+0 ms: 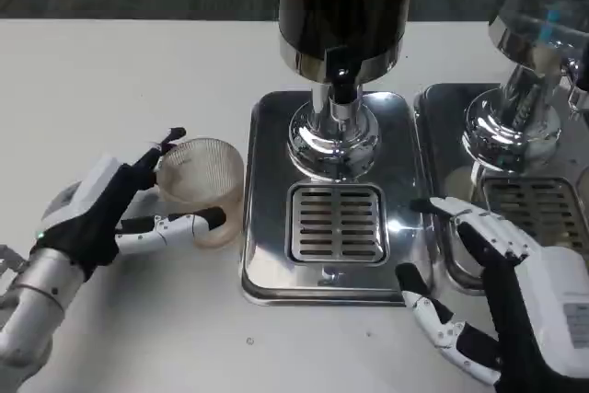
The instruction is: Grasp the cup under the faucet to collect the drink, then remove the cup.
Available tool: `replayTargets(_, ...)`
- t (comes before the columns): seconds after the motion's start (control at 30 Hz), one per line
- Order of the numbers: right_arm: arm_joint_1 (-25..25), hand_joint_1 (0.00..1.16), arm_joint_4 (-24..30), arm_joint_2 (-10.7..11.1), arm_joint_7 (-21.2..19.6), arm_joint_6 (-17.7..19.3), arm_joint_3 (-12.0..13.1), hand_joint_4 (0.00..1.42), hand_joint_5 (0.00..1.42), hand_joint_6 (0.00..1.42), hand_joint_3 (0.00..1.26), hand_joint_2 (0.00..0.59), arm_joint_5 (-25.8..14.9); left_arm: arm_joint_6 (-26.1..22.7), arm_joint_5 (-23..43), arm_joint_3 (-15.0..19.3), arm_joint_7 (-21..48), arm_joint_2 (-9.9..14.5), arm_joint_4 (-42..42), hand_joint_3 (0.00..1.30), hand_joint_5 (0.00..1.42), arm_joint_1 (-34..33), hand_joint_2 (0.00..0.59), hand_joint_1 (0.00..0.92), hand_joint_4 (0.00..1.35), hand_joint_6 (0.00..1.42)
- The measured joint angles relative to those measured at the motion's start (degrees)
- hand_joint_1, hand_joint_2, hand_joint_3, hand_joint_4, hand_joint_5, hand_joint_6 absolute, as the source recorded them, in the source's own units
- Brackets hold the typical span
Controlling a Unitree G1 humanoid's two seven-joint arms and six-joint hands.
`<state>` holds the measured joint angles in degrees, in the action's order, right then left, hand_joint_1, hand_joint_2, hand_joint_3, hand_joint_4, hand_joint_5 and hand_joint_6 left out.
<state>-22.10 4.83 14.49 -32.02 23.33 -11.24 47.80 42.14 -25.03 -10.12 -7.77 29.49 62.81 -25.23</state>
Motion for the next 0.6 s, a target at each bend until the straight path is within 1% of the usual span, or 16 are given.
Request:
replayTargets(0.33, 0.0, 0.42, 0.0, 0.01, 0.12, -0.21, 0.11, 0.29, 0.33, 0.41, 0.35, 0.374, -0.85, -0.03, -0.01, -0.31, 0.05, -1.39, 1.65, 0.12, 0.34, -0.87, 0.053, 0.322, 0.16, 0.31)
replayTargets(0.5, 0.0, 0.42, -0.01, 0.0, 0.13, -0.43, 0.12, 0.3, 0.33, 0.41, 0.35, 0.374, -1.15, -0.05, -0.01, -0.34, -0.13, -2.29, 1.89, 0.15, 0.37, -1.51, 0.067, 0.314, 0.19, 0.34)
replayTargets(0.6, -0.01, 0.42, -0.12, 0.0, 0.13, -0.43, 0.22, 0.3, 0.33, 0.41, 0.35, 0.376, -2.04, -0.06, -0.01, -0.35, -0.53, -2.85, 1.94, 0.18, 0.4, -1.53, 0.078, 0.314, 0.23, 0.37)
